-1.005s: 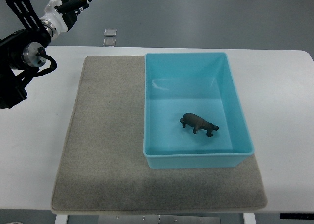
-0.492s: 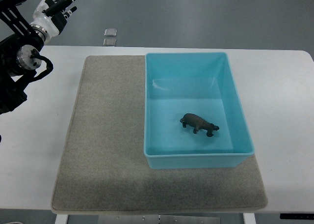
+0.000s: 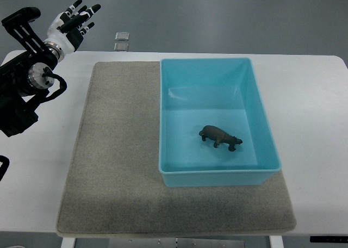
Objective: Place brown hippo in blue box with left hand
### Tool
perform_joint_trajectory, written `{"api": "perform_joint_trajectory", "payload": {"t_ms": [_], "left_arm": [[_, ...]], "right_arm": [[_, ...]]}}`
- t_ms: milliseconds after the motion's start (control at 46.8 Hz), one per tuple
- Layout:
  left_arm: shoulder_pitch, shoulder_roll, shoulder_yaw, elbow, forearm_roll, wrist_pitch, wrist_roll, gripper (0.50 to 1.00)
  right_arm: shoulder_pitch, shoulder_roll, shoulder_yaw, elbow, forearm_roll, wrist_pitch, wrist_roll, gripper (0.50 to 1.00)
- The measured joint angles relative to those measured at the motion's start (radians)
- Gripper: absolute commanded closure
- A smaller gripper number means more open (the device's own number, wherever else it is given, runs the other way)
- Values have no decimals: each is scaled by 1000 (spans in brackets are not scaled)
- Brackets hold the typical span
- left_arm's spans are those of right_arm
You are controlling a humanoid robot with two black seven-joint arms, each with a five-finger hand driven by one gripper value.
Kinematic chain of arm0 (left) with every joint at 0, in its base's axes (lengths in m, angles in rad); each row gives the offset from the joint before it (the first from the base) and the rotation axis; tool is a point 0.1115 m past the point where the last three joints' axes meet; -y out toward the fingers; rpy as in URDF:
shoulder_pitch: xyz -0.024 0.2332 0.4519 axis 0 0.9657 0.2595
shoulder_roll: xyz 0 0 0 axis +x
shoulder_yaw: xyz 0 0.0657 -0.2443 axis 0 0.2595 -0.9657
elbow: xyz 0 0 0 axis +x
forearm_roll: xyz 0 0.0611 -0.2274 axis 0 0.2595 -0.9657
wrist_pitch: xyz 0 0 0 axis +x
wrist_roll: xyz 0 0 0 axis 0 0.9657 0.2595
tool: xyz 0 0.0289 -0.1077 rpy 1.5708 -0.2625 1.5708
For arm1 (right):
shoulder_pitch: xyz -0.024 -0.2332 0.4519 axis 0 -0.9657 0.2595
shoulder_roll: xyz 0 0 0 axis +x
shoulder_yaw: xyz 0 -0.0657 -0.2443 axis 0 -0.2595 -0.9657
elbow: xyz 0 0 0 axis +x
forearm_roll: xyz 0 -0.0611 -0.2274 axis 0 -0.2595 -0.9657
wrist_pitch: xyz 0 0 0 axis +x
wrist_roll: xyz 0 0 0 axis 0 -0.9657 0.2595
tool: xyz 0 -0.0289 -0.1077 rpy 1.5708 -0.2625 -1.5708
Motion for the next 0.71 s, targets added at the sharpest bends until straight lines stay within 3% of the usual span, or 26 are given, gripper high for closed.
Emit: {"api": "perform_joint_trajectory", "payload": {"t_ms": [705], "left_arm": [[3, 0, -11, 2, 1, -5, 1, 501]], "right_arm": [[0, 0, 1, 4, 1, 13, 0, 564]]}}
